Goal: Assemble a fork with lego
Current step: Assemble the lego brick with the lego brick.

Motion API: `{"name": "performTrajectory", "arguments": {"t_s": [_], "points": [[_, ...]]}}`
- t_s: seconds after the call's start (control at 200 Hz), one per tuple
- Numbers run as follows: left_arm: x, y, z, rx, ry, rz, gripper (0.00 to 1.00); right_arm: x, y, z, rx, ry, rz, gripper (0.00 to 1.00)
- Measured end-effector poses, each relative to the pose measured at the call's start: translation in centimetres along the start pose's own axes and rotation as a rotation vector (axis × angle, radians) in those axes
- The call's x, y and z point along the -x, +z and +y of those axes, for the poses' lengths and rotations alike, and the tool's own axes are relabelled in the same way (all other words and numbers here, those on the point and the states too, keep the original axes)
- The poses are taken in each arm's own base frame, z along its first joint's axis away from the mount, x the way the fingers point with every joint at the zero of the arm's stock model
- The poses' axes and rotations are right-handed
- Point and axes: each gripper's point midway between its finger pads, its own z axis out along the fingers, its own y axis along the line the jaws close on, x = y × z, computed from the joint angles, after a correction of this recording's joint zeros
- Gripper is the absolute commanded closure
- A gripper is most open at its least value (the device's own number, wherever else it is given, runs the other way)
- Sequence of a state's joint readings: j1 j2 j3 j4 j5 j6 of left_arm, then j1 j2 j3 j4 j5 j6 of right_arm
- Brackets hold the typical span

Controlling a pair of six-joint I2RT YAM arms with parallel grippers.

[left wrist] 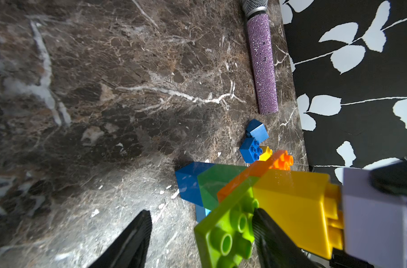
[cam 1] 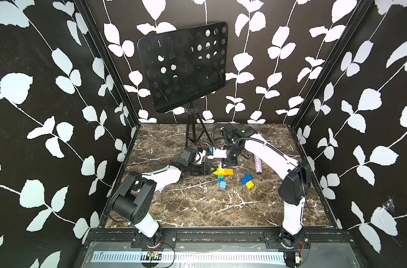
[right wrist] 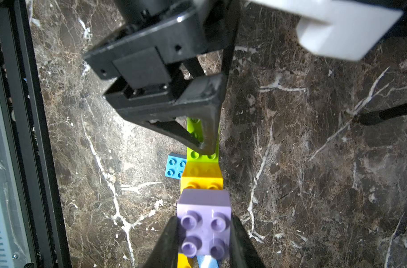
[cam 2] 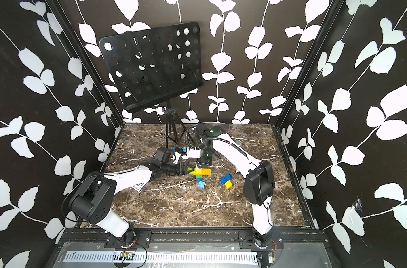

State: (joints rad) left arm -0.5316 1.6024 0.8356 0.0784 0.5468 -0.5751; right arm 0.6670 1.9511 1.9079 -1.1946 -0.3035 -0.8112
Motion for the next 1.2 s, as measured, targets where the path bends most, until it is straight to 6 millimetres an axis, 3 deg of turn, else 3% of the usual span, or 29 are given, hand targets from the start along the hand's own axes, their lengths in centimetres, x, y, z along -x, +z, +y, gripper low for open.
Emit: {"name": "performTrajectory", "arguments": {"t_s": [1.2], "points": [[-0.13, 0.25, -0.1, -0.015, 0.0, 0.009, 0.29, -0.16, 0.23, -0.22, -0.038, 0.056, 0.004, 0.73]]}}
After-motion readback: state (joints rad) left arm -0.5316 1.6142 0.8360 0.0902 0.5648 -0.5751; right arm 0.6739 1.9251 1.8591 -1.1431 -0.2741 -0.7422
